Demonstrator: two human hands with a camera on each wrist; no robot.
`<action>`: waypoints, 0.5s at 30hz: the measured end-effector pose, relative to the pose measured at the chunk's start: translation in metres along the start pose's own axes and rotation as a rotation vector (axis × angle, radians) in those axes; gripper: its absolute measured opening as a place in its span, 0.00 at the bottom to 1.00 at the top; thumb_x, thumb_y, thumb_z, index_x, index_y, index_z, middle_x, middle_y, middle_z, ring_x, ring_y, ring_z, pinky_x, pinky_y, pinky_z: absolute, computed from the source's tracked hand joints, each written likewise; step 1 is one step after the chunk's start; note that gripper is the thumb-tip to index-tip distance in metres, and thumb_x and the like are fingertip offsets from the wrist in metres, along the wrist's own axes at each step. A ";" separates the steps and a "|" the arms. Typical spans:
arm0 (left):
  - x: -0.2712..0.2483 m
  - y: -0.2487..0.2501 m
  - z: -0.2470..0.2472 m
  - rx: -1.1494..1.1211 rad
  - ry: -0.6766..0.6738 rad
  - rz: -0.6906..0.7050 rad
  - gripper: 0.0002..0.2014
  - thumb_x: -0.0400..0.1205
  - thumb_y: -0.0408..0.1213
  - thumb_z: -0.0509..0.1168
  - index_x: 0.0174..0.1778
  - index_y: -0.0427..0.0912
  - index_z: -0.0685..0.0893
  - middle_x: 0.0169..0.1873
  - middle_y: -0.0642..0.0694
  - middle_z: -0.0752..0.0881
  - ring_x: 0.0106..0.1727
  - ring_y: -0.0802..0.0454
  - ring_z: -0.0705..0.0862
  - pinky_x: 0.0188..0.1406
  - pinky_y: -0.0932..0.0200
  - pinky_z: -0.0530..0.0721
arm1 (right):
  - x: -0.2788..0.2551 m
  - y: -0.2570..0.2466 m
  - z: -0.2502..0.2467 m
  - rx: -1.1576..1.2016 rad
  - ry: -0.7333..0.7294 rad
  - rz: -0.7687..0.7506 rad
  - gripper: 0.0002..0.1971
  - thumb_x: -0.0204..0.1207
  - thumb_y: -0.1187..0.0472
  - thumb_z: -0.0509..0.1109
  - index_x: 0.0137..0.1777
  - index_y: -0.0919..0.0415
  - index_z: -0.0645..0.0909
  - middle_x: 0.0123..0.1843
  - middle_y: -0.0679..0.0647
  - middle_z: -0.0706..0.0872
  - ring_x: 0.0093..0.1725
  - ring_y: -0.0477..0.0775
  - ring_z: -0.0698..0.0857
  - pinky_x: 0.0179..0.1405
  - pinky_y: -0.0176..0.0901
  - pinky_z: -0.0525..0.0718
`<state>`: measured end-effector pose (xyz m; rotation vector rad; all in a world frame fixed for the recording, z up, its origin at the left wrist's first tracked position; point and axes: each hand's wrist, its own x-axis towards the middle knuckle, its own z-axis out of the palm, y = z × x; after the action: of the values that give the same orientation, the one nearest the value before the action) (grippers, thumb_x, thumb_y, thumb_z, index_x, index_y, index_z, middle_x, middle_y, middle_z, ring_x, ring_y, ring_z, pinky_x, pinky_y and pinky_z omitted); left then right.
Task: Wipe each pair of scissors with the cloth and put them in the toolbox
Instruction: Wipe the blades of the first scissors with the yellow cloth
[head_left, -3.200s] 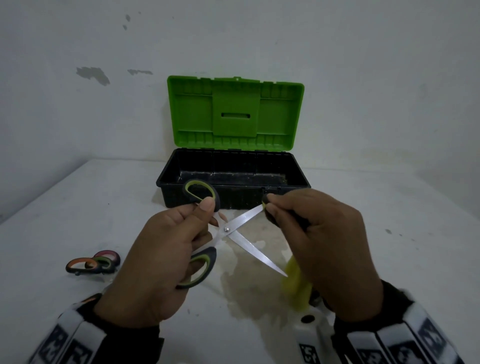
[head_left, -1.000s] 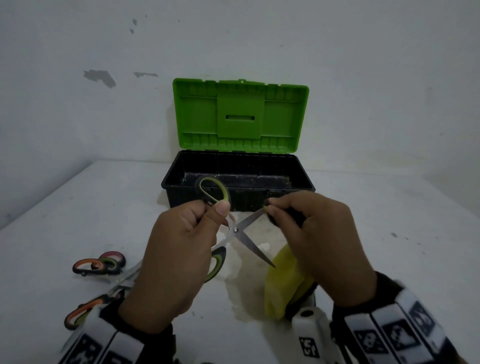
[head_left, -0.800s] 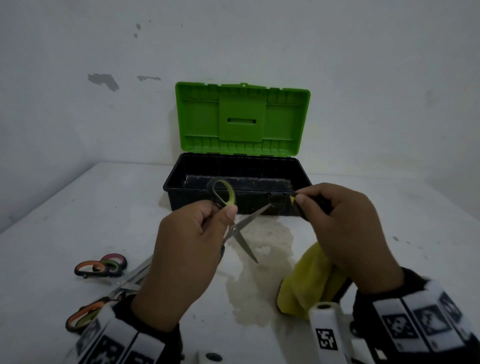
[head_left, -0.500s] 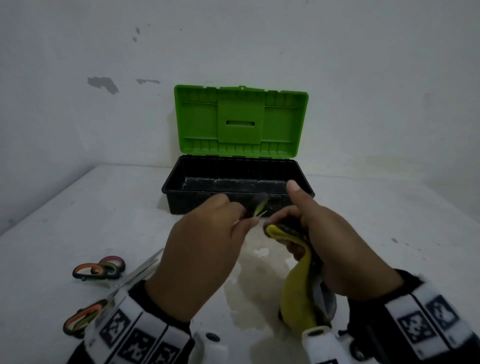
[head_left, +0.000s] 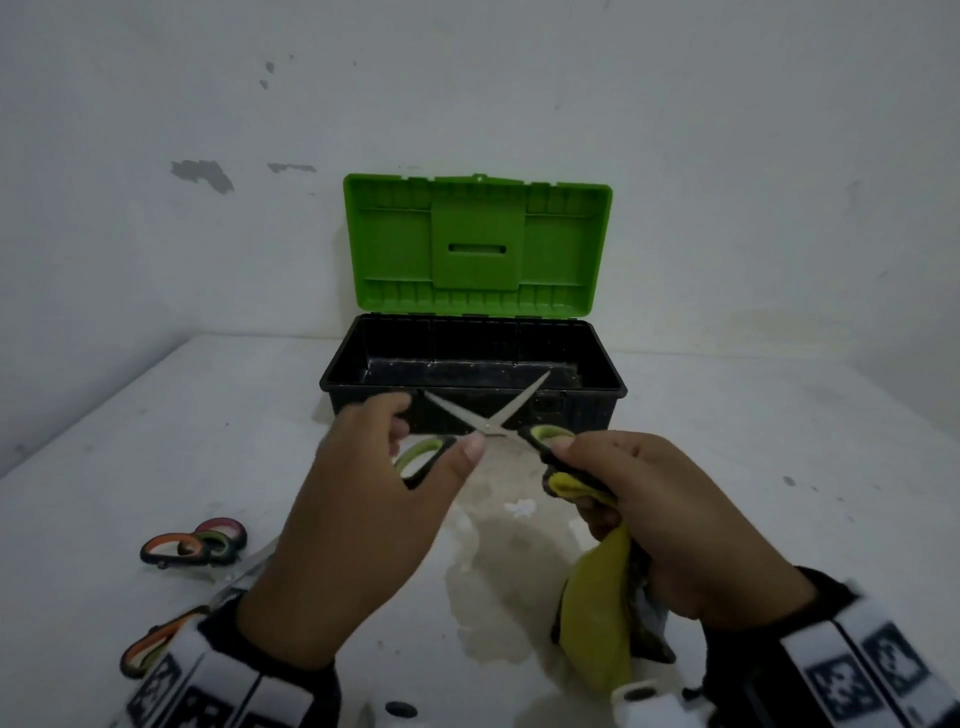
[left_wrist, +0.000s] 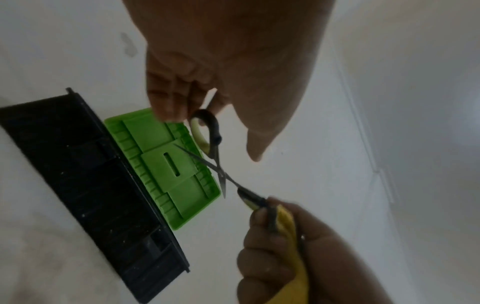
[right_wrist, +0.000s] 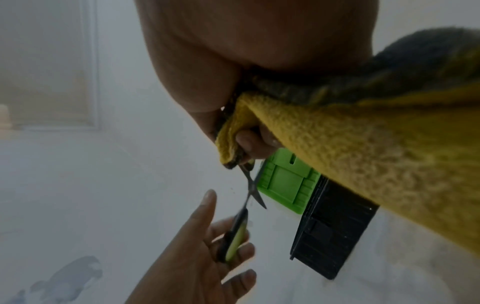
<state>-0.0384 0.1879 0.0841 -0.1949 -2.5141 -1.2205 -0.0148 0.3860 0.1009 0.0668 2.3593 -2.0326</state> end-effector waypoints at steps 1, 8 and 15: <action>0.000 0.001 -0.001 -0.039 -0.086 -0.098 0.39 0.67 0.74 0.55 0.68 0.53 0.75 0.52 0.56 0.81 0.51 0.60 0.80 0.43 0.67 0.77 | -0.001 0.003 0.000 -0.035 0.004 -0.035 0.19 0.79 0.51 0.68 0.31 0.64 0.80 0.27 0.53 0.72 0.26 0.48 0.67 0.29 0.42 0.66; 0.003 0.000 -0.004 -0.388 -0.265 -0.235 0.17 0.74 0.53 0.72 0.56 0.49 0.87 0.38 0.51 0.91 0.37 0.55 0.90 0.32 0.59 0.88 | -0.009 0.013 0.007 -0.159 -0.050 -0.232 0.13 0.81 0.56 0.68 0.40 0.63 0.87 0.30 0.49 0.85 0.29 0.41 0.79 0.30 0.28 0.77; -0.002 0.005 -0.001 -0.441 -0.183 -0.135 0.09 0.72 0.49 0.75 0.34 0.47 0.88 0.17 0.60 0.79 0.19 0.67 0.76 0.26 0.68 0.71 | -0.014 0.018 0.010 -0.314 -0.036 -0.256 0.15 0.68 0.42 0.69 0.42 0.50 0.89 0.39 0.47 0.91 0.42 0.46 0.89 0.49 0.46 0.88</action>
<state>-0.0347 0.1906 0.0879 -0.2552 -2.4003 -1.8822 -0.0004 0.3783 0.0822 -0.2896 2.7511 -1.7005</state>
